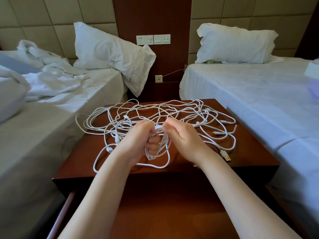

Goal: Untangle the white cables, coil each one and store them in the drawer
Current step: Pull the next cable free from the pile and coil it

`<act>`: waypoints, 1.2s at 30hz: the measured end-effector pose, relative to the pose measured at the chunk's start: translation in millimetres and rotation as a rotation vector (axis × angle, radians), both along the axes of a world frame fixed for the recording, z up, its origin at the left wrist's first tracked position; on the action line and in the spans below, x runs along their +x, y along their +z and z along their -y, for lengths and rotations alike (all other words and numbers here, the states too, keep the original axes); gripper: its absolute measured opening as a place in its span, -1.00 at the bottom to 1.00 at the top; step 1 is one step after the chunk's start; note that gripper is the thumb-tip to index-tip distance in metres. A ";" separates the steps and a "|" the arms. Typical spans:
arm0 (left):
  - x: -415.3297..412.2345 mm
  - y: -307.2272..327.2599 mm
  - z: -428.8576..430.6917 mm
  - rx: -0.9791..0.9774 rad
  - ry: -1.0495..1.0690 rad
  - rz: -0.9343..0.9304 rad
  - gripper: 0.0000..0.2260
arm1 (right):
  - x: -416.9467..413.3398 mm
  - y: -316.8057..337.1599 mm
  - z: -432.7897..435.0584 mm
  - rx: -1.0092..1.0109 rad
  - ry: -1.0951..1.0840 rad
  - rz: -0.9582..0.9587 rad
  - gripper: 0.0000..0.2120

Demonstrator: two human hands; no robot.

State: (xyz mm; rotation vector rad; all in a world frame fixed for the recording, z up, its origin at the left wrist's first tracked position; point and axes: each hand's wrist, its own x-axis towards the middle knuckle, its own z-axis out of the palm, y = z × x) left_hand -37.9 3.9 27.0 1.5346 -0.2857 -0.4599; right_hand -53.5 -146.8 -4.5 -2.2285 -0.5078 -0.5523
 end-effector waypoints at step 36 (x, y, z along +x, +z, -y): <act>-11.6 -24.7 26.9 -0.030 0.728 0.869 -0.57 | -10.1 5.9 -35.1 0.346 -0.344 0.217 -0.66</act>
